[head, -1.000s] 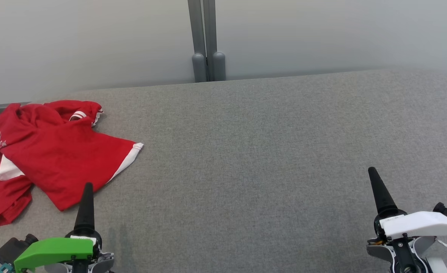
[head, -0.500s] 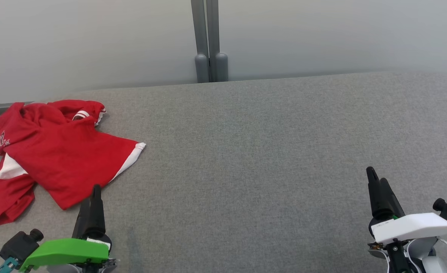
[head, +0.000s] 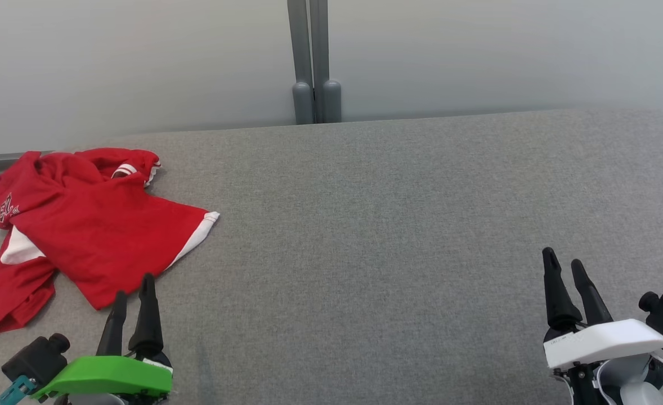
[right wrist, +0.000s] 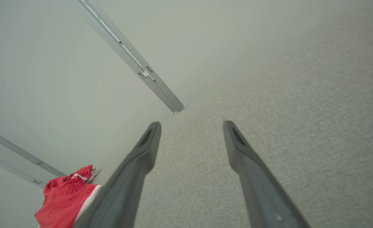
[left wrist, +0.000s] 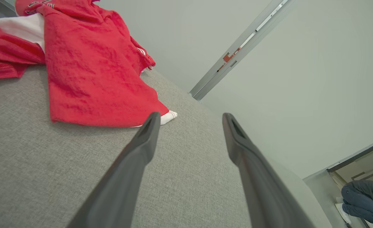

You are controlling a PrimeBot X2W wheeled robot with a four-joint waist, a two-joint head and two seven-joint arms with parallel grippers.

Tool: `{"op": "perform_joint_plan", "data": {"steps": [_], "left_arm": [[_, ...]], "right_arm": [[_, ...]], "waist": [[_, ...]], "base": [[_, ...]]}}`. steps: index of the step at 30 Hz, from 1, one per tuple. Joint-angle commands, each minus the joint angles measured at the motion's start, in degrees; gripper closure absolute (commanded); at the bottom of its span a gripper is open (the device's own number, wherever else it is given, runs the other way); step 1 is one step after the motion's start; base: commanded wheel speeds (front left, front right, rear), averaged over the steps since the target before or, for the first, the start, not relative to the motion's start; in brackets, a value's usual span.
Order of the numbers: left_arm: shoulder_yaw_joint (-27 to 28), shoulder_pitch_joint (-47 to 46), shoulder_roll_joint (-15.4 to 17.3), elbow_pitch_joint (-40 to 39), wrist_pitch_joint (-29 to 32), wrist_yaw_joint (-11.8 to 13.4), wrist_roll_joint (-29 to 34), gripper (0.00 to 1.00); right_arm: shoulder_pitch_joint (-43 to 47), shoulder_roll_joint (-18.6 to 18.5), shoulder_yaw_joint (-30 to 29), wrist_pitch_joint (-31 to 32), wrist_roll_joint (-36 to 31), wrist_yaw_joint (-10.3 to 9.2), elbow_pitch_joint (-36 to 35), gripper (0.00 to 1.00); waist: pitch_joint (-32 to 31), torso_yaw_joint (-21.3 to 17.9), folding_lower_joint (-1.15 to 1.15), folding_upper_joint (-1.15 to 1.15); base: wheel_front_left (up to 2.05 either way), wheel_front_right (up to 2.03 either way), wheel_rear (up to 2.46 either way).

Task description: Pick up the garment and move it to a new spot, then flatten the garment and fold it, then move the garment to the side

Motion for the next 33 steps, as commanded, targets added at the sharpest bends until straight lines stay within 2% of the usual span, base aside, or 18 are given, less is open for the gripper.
{"op": "perform_joint_plan", "data": {"steps": [1,33], "left_arm": [[-0.18,0.08,0.77,-0.98,-0.65,-0.26,2.16,0.0],[-1.37,2.02,1.83,-1.87,-5.4,-0.32,20.96,0.0]], "right_arm": [[-0.01,-0.46,0.09,-0.72,-2.27,0.13,-1.09,0.0],[2.79,-0.4,-0.25,-5.51,-22.39,0.16,-3.76,0.0]], "waist": [[-0.04,0.05,0.0,0.0],[-0.26,0.98,0.0,0.0]], "base": [[0.0,0.0,0.0],[0.0,0.0,0.0]]}}
